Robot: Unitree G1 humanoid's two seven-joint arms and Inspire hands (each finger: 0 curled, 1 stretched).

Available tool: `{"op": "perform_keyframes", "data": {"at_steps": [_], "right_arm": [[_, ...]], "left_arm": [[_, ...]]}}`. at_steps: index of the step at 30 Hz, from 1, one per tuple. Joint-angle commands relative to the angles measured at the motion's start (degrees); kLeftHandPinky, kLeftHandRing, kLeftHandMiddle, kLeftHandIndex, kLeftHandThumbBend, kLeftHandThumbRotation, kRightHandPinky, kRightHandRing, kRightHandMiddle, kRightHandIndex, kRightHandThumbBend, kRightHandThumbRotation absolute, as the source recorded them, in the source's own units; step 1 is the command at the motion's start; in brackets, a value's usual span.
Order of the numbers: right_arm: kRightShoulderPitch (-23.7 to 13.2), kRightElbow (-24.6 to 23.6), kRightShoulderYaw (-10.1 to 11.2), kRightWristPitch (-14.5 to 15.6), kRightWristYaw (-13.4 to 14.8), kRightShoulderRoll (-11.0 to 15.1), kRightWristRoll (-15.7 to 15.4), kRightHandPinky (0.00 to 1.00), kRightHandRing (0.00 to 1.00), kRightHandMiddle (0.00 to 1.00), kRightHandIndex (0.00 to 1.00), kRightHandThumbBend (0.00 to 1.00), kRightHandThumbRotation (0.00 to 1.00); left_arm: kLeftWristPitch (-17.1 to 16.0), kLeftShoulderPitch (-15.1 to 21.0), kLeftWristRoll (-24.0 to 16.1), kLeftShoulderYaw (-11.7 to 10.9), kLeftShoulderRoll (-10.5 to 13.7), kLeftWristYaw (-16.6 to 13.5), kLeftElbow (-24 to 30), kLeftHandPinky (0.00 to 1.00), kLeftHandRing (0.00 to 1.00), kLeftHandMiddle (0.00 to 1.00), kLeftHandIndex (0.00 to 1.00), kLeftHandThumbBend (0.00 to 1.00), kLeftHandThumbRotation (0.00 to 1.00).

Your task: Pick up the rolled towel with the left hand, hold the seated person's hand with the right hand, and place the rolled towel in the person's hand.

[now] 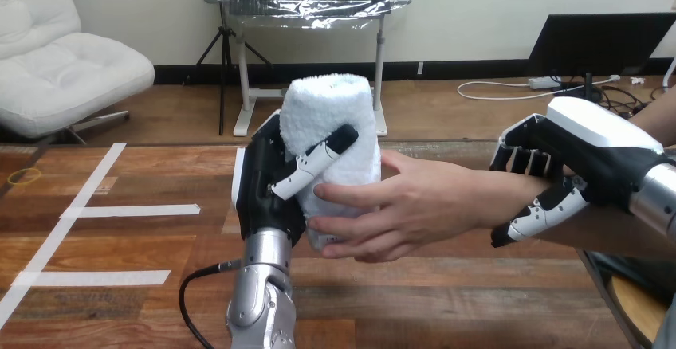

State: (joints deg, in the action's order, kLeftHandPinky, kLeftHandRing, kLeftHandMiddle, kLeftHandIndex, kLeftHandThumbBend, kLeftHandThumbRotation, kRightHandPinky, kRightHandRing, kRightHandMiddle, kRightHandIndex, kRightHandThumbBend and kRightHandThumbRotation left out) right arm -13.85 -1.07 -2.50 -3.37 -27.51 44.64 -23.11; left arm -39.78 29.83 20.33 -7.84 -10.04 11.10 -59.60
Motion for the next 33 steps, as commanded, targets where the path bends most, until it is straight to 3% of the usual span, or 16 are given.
{"op": "perform_keyframes", "data": {"at_steps": [1,10,25,33], "right_arm": [[-3.9,1.4,-1.0,0.5,0.0,-2.3,1.1,0.33,0.39,0.44,0.47,0.93,0.17],[-4.3,1.8,-1.4,0.1,0.3,-2.6,1.2,0.32,0.38,0.43,0.46,0.93,0.19],[-4.2,1.7,-1.6,0.0,0.3,-2.8,1.8,0.33,0.38,0.43,0.46,0.93,0.17],[-4.1,1.6,-1.6,0.2,0.3,-2.8,1.8,0.33,0.38,0.43,0.46,0.93,0.17]], "left_arm": [[-1.1,8.3,2.0,0.3,-13.5,2.2,1.0,0.30,0.34,0.40,0.42,0.76,0.00],[-0.8,10.0,2.8,0.3,-14.8,2.0,-0.4,0.30,0.35,0.40,0.42,0.79,0.00],[-1.2,12.3,0.8,1.9,-16.3,-1.4,-1.2,0.31,0.36,0.40,0.41,0.84,0.00],[-0.2,13.3,2.6,1.6,-17.4,0.3,-0.5,0.30,0.35,0.41,0.42,0.84,0.00]]}}
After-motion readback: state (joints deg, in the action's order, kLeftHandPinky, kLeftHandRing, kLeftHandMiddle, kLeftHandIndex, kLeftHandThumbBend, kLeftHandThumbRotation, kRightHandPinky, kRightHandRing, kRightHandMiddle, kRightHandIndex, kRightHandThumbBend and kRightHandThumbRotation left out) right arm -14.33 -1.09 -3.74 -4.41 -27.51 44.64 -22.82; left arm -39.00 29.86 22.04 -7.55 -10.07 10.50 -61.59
